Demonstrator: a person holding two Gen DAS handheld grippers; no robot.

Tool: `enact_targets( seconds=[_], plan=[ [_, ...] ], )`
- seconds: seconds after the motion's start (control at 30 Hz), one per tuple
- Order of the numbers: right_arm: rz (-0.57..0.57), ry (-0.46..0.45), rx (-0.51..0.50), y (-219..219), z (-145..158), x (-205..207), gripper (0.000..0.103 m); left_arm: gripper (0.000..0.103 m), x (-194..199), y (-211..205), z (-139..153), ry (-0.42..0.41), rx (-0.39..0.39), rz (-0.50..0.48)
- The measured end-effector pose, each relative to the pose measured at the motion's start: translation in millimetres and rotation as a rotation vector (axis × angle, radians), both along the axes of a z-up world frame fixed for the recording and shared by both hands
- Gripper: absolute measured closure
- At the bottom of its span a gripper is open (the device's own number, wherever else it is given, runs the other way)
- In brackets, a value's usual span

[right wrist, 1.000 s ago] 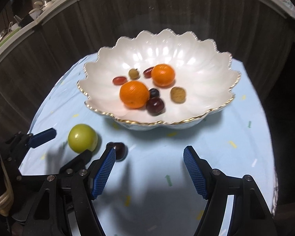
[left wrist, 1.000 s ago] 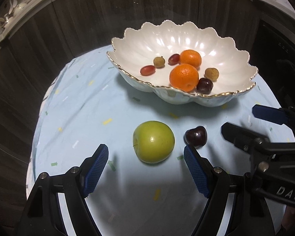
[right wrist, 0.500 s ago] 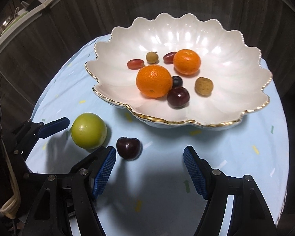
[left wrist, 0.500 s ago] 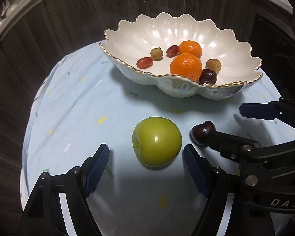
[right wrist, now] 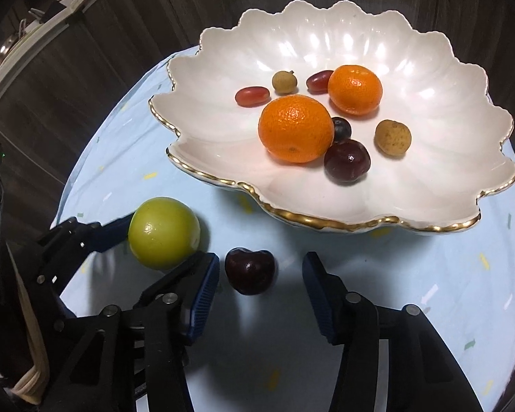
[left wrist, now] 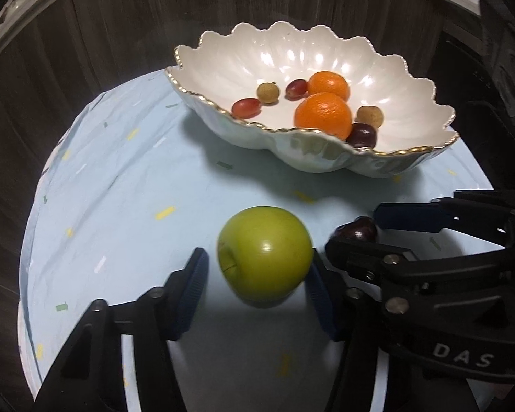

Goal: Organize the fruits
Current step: 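Grasp the green apple with the left tool while the right tool grasps the dark cherry, then lift and carry the green apple and dark cherry over the white bowl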

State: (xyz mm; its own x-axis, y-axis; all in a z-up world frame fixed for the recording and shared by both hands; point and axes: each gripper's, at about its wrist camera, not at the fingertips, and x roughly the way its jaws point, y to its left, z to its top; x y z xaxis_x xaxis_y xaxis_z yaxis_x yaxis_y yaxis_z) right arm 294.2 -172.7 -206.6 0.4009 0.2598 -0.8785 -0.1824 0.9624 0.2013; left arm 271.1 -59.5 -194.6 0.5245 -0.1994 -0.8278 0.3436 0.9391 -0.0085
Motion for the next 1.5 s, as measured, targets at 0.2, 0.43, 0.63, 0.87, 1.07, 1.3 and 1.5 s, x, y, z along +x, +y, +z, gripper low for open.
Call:
enact_targets(
  seconds=[0.2,0.43,0.63,0.87,1.07,1.3,1.5],
  plan=[
    [0.004,-0.007,-0.011,3,1,0,0.064,0.055,-1,-2,1,-0.005,0.003,0.002],
    [0.007,-0.007,-0.001,6,2,0,0.073,0.055,-4,-1,2,0.005,0.008,0.02],
    [-0.014,-0.008,0.0,1,5,-3,0.073,0.055,-5,-1,3,0.016,0.007,0.036],
    [-0.035,-0.021,0.002,-5,14,-10,0.073,0.055,-10,-2,9,0.011,0.004,0.043],
    [-0.05,-0.042,0.002,-10,26,-17,0.073,0.055,-15,-3,19,-0.005,-0.002,0.046],
    [-0.071,-0.08,0.005,-17,41,-27,0.073,0.055,-20,-7,34,-0.024,-0.017,0.05],
    [-0.099,-0.106,-0.001,-22,53,-32,0.073,0.055,-22,-12,43,-0.033,-0.014,0.045]
  ],
)
